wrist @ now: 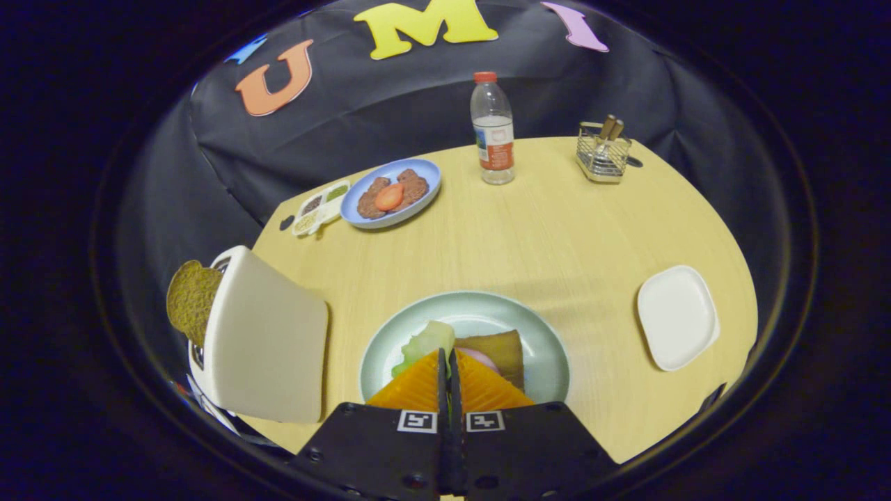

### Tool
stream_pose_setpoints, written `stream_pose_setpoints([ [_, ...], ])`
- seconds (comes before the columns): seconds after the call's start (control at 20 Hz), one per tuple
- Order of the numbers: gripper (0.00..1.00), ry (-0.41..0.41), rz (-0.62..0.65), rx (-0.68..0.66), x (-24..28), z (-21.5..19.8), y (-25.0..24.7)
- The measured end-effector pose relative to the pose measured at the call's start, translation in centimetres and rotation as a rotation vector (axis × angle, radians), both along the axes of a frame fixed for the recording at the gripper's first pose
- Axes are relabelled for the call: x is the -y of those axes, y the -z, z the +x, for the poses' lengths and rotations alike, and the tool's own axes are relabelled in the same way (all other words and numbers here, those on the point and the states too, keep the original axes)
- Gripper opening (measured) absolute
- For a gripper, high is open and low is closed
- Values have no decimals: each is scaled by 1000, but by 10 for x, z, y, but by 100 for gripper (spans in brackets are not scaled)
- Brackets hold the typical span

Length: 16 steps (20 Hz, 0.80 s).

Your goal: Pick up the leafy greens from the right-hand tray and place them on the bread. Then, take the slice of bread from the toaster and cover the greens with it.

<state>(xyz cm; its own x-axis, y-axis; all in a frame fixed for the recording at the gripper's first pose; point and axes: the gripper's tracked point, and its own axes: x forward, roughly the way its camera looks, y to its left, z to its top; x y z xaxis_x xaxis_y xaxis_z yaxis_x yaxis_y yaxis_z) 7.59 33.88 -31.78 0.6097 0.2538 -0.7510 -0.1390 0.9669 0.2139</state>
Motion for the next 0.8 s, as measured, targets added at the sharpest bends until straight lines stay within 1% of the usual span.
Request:
stream_pose_setpoints([
  [0.15,2,-9,-26,-13,2,8,11],
  [0.2,5,-7,-39,-14,4,12,13],
  [0.3,5,-9,-49,-5,4,18,15],
  [0.35,7,-6,-61,-2,5,21,16],
  [0.4,12,-6,-63,1,6,20,15],
  [0.5,12,-6,-72,14,7,22,12],
  [0.6,23,-5,-93,32,13,22,8],
  [0.65,23,-7,-95,39,13,21,4],
  [0.75,30,-9,-110,57,15,20,-4],
  [0.8,31,-9,-119,74,17,19,-10],
])
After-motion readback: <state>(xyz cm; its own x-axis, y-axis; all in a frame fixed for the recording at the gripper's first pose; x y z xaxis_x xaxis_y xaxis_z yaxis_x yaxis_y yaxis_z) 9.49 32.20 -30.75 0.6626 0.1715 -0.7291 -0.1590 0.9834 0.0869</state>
